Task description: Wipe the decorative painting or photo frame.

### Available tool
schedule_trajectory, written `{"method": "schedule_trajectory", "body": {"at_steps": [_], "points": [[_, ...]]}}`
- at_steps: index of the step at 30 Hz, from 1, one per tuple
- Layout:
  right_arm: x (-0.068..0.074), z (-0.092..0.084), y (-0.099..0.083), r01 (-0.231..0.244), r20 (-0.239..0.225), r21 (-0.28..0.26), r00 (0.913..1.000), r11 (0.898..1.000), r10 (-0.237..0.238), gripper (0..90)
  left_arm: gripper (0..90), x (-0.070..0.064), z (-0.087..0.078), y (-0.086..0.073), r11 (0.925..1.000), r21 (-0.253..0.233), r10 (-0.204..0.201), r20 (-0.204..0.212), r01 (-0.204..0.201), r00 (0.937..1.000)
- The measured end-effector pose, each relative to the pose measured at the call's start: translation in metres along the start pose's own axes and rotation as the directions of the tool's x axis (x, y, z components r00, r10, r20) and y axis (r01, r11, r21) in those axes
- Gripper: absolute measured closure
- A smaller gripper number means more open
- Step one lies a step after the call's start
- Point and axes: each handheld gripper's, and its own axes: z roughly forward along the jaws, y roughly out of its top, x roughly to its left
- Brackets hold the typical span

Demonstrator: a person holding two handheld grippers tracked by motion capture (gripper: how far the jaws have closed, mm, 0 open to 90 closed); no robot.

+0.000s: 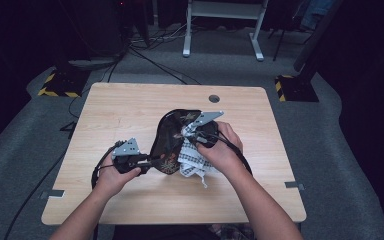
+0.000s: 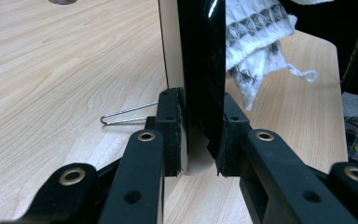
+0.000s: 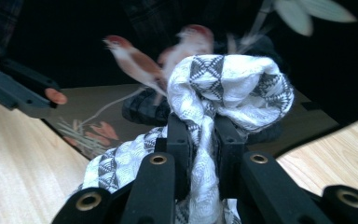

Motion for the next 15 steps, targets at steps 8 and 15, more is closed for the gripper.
{"method": "schedule_trajectory", "body": {"at_steps": [8,15], "points": [[0.019,0.007,0.005,0.055,-0.044,0.011,0.9976,0.998,-0.054,80.4,75.8,0.001,0.000,0.000,1.0000,0.000,0.001,-0.002,-0.001,1.0000],[0.033,0.011,0.009,0.086,-0.075,0.012,0.9936,0.996,-0.085,80.4,76.3,0.001,-0.001,0.000,1.0000,0.000,-0.003,-0.004,0.003,1.0000]]}}
